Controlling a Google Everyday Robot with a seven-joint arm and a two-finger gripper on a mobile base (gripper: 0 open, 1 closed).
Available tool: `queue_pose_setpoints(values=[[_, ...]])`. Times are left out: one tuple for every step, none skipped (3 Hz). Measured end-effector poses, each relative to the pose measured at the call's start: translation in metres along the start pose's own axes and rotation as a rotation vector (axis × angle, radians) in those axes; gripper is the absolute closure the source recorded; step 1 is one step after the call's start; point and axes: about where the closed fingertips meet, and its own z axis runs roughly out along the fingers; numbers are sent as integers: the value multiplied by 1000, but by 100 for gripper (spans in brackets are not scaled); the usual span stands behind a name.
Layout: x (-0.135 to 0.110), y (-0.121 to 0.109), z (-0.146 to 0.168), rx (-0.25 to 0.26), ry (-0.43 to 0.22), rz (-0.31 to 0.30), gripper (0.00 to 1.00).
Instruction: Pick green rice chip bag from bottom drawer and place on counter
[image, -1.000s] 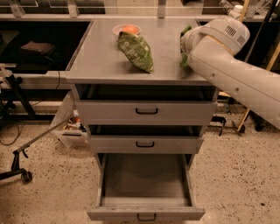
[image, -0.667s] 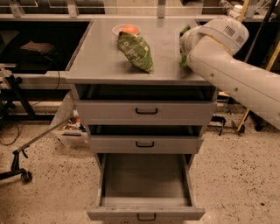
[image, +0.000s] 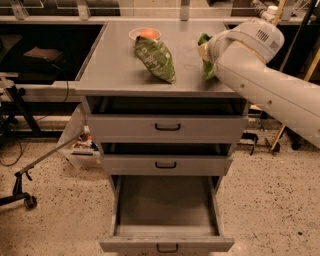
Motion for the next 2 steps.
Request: queue_pose_setpoints(values=[[0, 0, 0, 0, 0, 0, 0], [0, 0, 0, 0, 0, 0, 0]])
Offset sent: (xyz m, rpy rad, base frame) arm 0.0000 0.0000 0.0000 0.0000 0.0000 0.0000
